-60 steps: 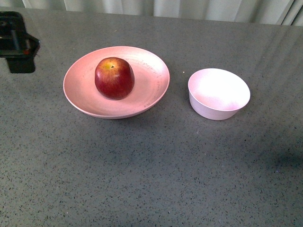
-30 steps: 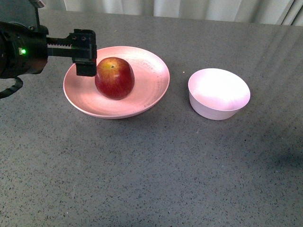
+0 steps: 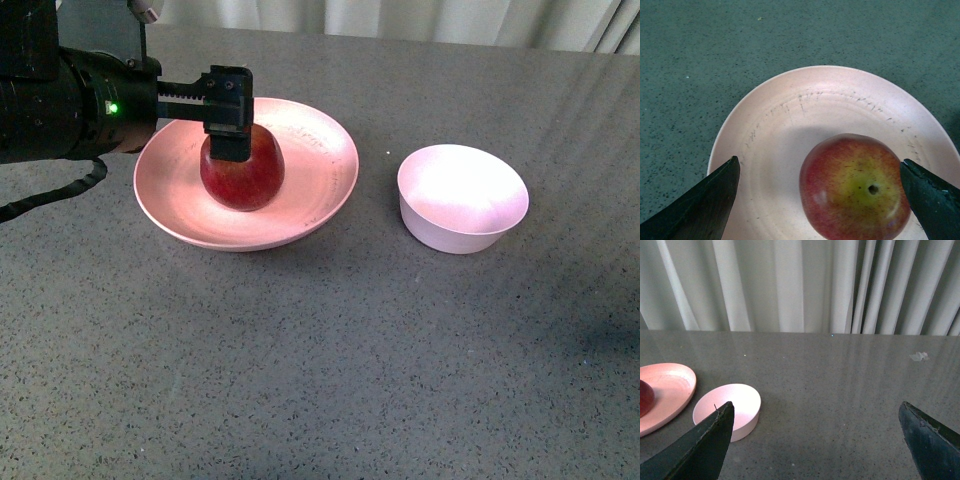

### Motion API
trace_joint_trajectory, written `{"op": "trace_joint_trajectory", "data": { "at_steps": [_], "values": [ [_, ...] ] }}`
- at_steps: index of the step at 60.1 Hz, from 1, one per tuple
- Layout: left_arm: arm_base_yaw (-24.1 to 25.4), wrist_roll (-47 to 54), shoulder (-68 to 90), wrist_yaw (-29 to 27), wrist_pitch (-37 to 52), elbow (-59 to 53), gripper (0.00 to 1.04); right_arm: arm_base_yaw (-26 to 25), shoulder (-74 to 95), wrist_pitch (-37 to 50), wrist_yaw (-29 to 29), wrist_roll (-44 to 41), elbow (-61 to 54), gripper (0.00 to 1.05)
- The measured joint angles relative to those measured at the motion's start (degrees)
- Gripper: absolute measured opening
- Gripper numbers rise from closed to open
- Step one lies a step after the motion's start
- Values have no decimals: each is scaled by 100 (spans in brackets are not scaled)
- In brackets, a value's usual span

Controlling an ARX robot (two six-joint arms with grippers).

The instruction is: Move apple from plate to bowl

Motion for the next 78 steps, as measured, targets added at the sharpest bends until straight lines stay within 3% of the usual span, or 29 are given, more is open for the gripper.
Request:
{"op": "trace_joint_trajectory", "data": {
  "at_steps": [78],
  "values": [
    [-168,-129,881,295,-249,586,96,0,0,0,-2,0,0,96]
  ]
}}
